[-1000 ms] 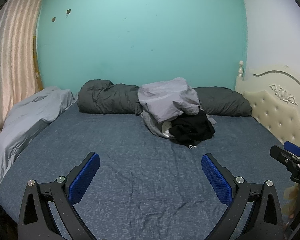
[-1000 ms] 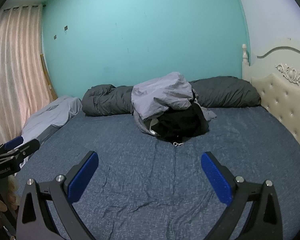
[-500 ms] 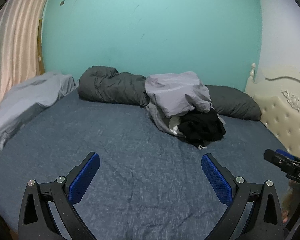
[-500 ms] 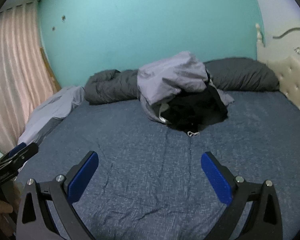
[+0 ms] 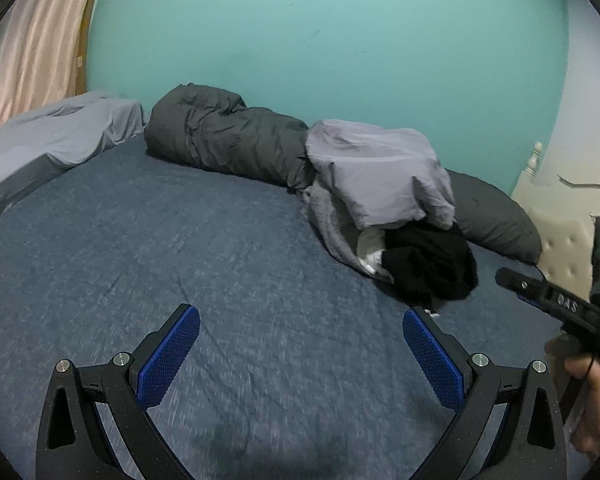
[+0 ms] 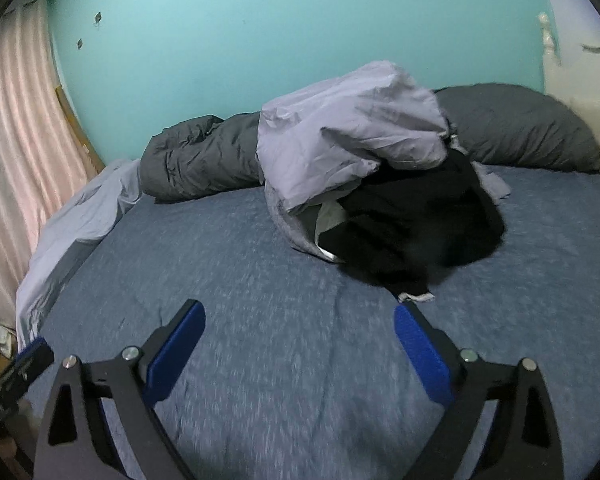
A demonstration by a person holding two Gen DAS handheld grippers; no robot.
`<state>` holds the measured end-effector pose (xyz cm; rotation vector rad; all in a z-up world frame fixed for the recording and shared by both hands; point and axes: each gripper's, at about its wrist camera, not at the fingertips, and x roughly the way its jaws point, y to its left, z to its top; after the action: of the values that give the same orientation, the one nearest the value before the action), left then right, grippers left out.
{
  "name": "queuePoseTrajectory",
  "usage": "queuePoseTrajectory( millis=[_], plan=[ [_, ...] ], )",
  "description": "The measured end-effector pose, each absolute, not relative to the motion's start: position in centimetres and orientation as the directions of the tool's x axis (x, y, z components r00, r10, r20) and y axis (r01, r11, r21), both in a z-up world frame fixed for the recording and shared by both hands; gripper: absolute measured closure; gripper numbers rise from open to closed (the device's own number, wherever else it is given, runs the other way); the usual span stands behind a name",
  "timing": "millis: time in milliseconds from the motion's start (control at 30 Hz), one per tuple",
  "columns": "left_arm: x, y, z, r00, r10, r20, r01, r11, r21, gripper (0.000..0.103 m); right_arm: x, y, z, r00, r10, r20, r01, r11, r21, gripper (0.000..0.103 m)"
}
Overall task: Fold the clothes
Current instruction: 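Move the right tool to the grey jacket and close on its fabric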
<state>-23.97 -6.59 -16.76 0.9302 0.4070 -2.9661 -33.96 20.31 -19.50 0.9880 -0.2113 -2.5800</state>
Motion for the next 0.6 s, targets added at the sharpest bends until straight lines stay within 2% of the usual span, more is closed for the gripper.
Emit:
queuePoseTrajectory(
  millis=[200, 333, 600],
  plan=[
    [-28.7, -7.9, -20.2, -0.800, 0.059, -0.597, 0.123, -0.958, -0.260, 0.000, -40.9, 18.8, -22.2, -0.686, -0.371, -0.626, 0.249, -0.928, 0.278, 0.008],
    [-30.7, -9.1, -22.0, -0.790, 0.069, -0.609, 0.143, -0.945, -0.293, 0.000, -44.8, 18.0, -24.0, -0.660, -0.415, -0.626, 0.237, -0.906, 0.350, 0.008],
    [-33.3, -11.3, -24.6, -0.782, 0.054, -0.620, 0.171, -0.939, -0.298, 0.000, -52.0, 14.2, -26.0, -0.681, -0.362, -0.637, 0.215, -0.930, 0.298, 0.008]
  ],
)
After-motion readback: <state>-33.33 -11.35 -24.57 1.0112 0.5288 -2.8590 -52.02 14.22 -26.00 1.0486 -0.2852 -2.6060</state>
